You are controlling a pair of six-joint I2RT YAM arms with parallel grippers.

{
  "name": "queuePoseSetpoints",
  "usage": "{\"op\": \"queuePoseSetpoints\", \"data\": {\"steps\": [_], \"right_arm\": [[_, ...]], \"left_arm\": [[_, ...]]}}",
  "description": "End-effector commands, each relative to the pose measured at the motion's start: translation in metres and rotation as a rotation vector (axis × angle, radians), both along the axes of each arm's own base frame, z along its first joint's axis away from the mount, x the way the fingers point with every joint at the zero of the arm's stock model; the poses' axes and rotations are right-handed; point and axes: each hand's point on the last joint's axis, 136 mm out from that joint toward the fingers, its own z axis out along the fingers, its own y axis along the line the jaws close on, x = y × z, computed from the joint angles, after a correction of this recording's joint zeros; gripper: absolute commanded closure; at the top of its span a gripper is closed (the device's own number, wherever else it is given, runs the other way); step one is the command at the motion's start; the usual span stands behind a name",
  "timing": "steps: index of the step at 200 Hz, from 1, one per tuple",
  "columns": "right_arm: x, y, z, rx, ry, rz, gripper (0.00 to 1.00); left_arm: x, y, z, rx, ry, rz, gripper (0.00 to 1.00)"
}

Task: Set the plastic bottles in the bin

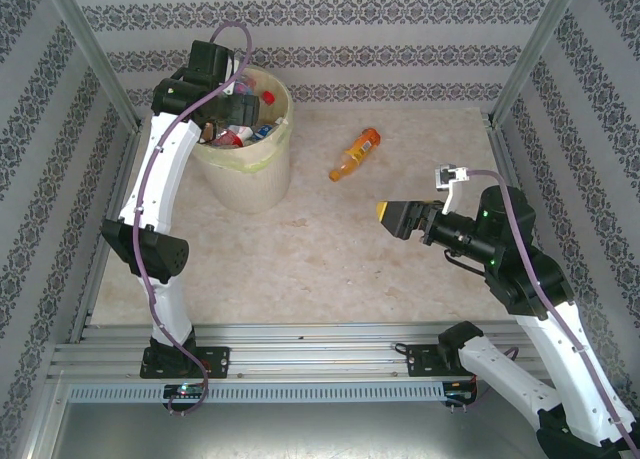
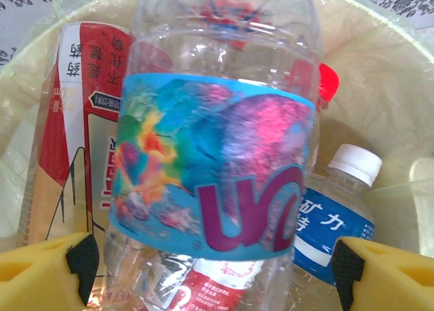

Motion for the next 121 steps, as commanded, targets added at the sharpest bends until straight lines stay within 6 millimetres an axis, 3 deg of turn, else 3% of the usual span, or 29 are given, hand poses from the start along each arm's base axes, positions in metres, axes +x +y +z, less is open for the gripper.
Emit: {"op": "queuePoseSetpoints", "data": {"steps": [1, 17, 36, 68, 96, 121], "right_arm": [[0.0, 0.0, -0.003, 0.007, 0.012, -0.01, 0.03], [0.001, 0.0, -0.006, 0.002, 0.019, -0.013, 0.03], [0.003, 0.0, -0.011, -0.004, 0.028, -0.02, 0.03], [0.006, 0.0, -0.019, -0.015, 0.041, -0.033, 0.03], [0.015, -0.01, -0.031, -0.046, 0.068, -0.11, 0.04], [0.025, -0.013, -0.043, -0.068, 0.108, -0.157, 0.04]], "left_arm": [[-0.022, 0.007, 0.042, -0.07, -0.079, 0.021, 0.06], [-0.03, 0.002, 0.056, -0.112, -0.111, 0.006, 0.0], [-0.041, -0.005, 0.07, -0.167, -0.144, -0.026, 0.0], [-0.078, -0.029, 0.092, -0.313, -0.168, -0.142, 0.0], [-0.119, -0.057, 0.091, -0.425, -0.17, -0.261, 0.0], [-0.155, -0.076, 0.079, -0.558, -0.188, -0.343, 0.0]]}}
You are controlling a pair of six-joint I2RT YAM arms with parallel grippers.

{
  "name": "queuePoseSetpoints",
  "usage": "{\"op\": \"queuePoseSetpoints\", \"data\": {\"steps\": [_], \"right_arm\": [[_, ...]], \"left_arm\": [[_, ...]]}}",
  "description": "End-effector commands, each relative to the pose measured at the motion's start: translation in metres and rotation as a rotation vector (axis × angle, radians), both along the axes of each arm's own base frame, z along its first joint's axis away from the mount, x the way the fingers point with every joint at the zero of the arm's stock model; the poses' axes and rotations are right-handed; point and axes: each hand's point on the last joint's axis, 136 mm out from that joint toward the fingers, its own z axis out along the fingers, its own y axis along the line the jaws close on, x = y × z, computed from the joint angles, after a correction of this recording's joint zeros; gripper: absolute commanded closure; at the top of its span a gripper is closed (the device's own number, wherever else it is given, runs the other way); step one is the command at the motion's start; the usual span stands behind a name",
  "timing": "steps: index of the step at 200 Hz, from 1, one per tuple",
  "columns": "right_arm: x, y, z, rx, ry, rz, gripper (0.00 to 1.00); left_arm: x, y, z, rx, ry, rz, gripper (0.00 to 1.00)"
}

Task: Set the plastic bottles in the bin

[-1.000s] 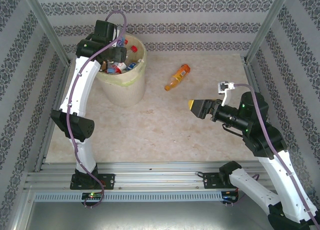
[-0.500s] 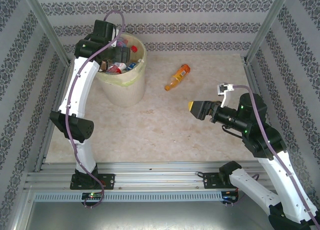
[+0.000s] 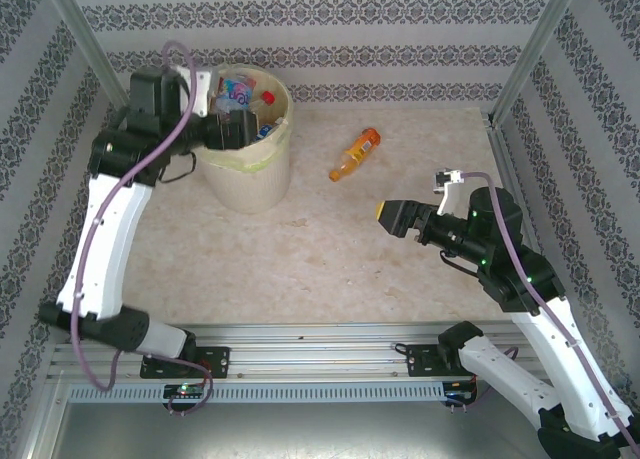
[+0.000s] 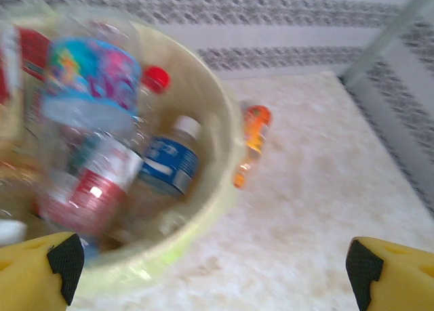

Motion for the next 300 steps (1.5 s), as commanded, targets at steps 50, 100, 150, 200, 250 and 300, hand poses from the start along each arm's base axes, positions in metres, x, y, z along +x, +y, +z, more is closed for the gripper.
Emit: {"op": "queuePoseSetpoints", "data": {"steps": [50, 100, 150, 200, 250, 300], "right_arm": [[0.036, -0.025, -0.05, -0.139, 0.143, -0.222, 0.05], [0.074, -0.024, -0.091, -0.192, 0.263, -0.271, 0.05], [0.129, -0.003, -0.126, -0.222, 0.334, -0.256, 0.04], [0.192, 0.003, -0.167, -0.204, 0.413, -0.317, 0.02], [0.248, 0.018, -0.201, -0.179, 0.484, -0.33, 0.02], [0.293, 0.031, -0.224, -0.156, 0.544, -0.365, 0.02]], "left_arm": [[-0.074, -0.059, -0.041, -0.316, -0.039, -0.203, 0.0], [-0.094, -0.092, -0.098, -0.353, 0.033, -0.226, 0.0], [-0.102, -0.118, -0.152, -0.3, 0.106, -0.239, 0.0], [-0.109, -0.129, -0.187, -0.277, 0.167, -0.243, 0.0], [-0.11, -0.133, -0.204, -0.332, 0.198, -0.229, 0.0], [-0.111, -0.134, -0.211, -0.318, 0.214, -0.227, 0.0]]}}
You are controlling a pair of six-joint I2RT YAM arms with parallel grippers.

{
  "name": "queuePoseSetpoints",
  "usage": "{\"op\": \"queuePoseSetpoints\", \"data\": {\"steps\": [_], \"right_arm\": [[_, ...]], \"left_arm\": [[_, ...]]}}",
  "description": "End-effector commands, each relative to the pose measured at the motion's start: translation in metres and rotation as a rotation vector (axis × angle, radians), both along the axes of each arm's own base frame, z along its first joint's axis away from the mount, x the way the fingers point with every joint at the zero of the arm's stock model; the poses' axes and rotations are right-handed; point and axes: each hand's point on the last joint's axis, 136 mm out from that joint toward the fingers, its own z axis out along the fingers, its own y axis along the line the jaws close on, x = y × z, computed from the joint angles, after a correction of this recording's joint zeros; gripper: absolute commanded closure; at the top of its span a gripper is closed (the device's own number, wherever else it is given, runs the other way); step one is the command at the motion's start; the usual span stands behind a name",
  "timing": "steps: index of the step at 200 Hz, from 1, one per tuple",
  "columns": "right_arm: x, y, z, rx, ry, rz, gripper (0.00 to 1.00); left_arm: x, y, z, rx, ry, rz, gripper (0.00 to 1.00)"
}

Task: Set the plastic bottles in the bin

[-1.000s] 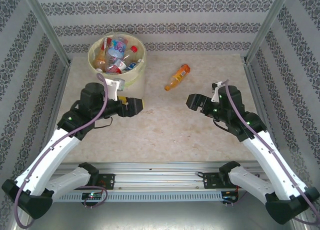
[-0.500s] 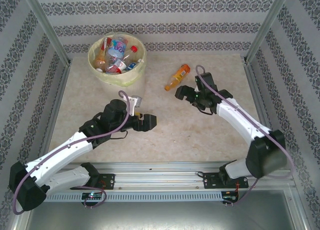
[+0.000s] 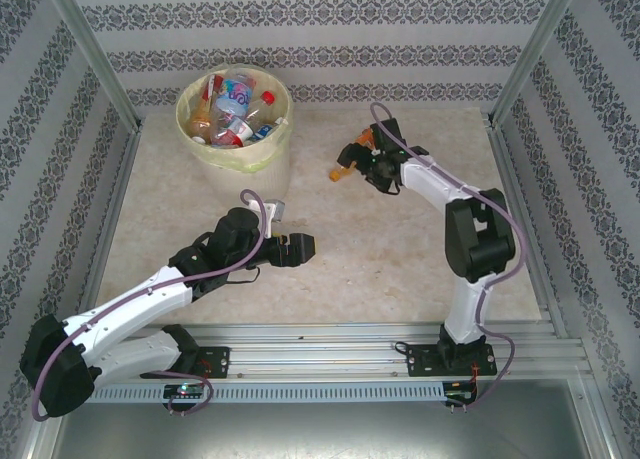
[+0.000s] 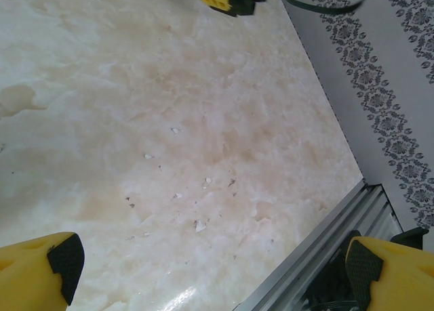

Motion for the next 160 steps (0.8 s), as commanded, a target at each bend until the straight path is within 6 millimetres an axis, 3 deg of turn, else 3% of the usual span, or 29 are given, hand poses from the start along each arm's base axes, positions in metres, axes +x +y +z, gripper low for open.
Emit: {"op": "queuePoseSetpoints", "data": {"steps": [1, 56, 160], "right_arm": [[0.021, 0.007, 0.004, 0.036, 0.0, -0.031, 0.02], [0.047, 0.015, -0.018, 0.011, 0.06, -0.06, 0.04], [0.058, 0.018, -0.055, -0.029, 0.147, -0.088, 0.1]], "left_arm": [[0.001, -0.008, 0.007, -0.037, -0.023, -0.001, 0.0], [0.001, -0.007, 0.004, -0.028, -0.017, 0.005, 0.0], [0.0, -0.004, 0.005, -0.012, -0.019, 0.011, 0.0]]}}
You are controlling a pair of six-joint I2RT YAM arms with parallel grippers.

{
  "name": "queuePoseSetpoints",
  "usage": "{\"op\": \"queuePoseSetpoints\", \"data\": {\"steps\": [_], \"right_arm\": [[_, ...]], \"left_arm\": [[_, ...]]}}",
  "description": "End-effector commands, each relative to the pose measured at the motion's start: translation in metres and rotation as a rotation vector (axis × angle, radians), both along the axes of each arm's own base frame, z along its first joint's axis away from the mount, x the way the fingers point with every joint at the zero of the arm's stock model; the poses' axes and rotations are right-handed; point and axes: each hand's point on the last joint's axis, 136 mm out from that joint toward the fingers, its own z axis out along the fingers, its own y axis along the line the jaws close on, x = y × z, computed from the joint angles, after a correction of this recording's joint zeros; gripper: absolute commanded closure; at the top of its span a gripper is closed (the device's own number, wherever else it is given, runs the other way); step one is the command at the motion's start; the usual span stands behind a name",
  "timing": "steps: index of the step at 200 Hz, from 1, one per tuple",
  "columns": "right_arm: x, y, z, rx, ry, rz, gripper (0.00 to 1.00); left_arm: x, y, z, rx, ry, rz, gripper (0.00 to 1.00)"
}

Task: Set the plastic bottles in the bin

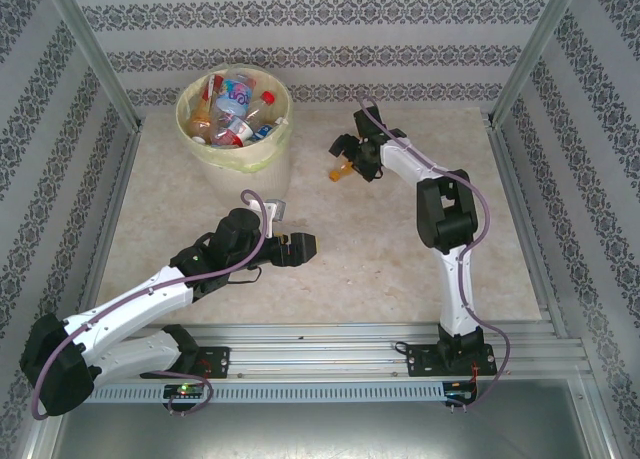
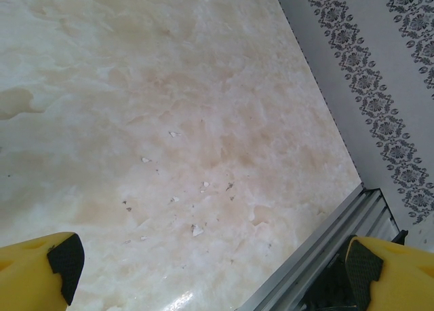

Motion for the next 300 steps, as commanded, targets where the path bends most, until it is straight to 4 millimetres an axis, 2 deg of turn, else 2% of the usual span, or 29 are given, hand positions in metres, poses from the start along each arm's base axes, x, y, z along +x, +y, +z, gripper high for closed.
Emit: {"op": "queuePoseSetpoints", "data": {"steps": [1, 57, 105, 134, 157, 188, 226, 270, 300], "right_arm": [[-0.001, 0.001, -0.011, -0.028, 0.033, -0.014, 0.1], [0.004, 0.004, -0.02, -0.031, 0.044, 0.002, 0.17], [-0.003, -0.002, -0.019, -0.049, 0.033, 0.044, 0.31], [-0.012, -0.007, 0.001, -0.049, -0.047, 0.113, 0.37], [-0.03, -0.011, 0.018, -0.043, -0.09, 0.179, 0.39], [-0.075, -0.01, 0.036, -0.012, -0.136, 0.288, 0.39], [-0.147, -0.003, 0.055, 0.024, -0.187, 0.43, 0.39], [-0.238, 0.014, 0.081, 0.082, -0.233, 0.584, 0.38], [-0.285, 0.018, 0.1, 0.133, -0.256, 0.639, 0.37]], "left_arm": [[-0.001, -0.002, 0.003, -0.006, -0.015, 0.001, 0.0], [-0.001, -0.001, 0.004, -0.008, -0.011, 0.007, 0.0], [0.001, 0.002, 0.0, -0.008, 0.008, 0.039, 0.0], [0.001, 0.001, 0.003, -0.034, 0.013, 0.045, 0.0], [0.003, 0.002, 0.004, -0.039, 0.017, 0.06, 0.0], [0.011, 0.004, 0.003, -0.081, 0.095, 0.136, 0.0], [0.021, -0.009, 0.02, -0.174, 0.121, 0.124, 0.0], [0.036, -0.022, 0.037, -0.264, 0.122, 0.088, 0.0], [0.049, -0.034, 0.044, -0.29, 0.109, 0.061, 0.0]]}}
